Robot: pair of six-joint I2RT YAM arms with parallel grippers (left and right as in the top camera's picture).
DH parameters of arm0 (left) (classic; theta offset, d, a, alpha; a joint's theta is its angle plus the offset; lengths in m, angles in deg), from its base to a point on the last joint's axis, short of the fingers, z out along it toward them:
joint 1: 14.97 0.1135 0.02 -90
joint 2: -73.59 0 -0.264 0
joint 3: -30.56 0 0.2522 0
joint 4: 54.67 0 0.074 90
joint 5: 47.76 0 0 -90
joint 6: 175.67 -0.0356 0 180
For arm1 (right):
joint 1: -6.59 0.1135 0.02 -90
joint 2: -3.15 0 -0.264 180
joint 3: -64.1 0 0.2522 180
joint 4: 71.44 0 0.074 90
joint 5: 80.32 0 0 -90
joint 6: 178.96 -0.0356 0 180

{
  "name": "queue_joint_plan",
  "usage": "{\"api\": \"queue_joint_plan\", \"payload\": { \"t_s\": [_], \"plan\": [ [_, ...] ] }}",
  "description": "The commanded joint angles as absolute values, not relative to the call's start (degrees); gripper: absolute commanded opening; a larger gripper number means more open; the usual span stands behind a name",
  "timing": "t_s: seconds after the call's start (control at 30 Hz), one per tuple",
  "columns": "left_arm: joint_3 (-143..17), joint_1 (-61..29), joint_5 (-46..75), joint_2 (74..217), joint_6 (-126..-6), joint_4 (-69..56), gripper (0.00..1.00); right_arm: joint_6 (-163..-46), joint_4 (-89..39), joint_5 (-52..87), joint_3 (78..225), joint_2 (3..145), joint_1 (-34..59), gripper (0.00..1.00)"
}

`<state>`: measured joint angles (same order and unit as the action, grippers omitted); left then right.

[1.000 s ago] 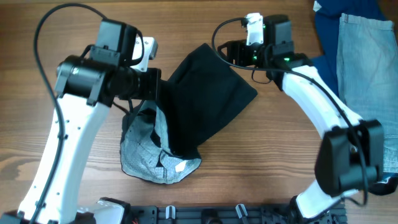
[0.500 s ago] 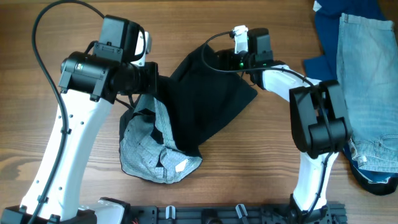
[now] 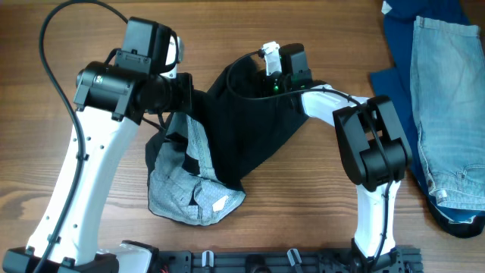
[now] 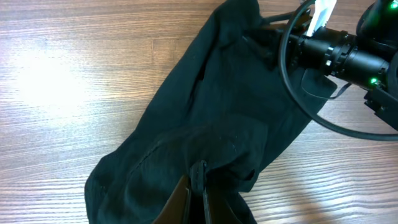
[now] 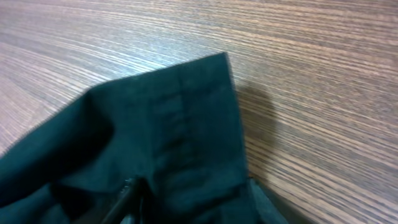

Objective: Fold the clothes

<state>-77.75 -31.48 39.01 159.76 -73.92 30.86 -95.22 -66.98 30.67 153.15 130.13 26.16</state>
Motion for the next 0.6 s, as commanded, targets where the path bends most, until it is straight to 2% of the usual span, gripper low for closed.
{"api": "queue_joint_plan", "payload": {
  "t_s": [0.0,0.1,0.2,0.4,0.57],
  "plan": [
    [-78.03,-31.74,40.02,160.61,-72.96,30.44,0.04,-97.27,-66.60,31.98,153.93,130.39,24.83,0.34],
    [-78.03,-31.72,40.65,160.61,-72.98,30.42,0.04,-98.13,-65.95,31.94,153.93,127.20,22.82,0.15],
    [-78.03,-31.74,40.65,160.61,-72.98,30.03,0.04,-97.91,-64.00,31.94,153.93,123.07,20.85,0.05],
    [-78.03,-31.74,40.63,160.61,-72.98,29.57,0.04,-93.78,-56.53,31.70,153.93,114.92,18.99,0.04],
    [-78.03,-31.74,40.65,160.61,-73.00,29.57,0.04,-90.74,-50.71,28.99,153.93,114.33,18.99,0.05]
  ]
}}
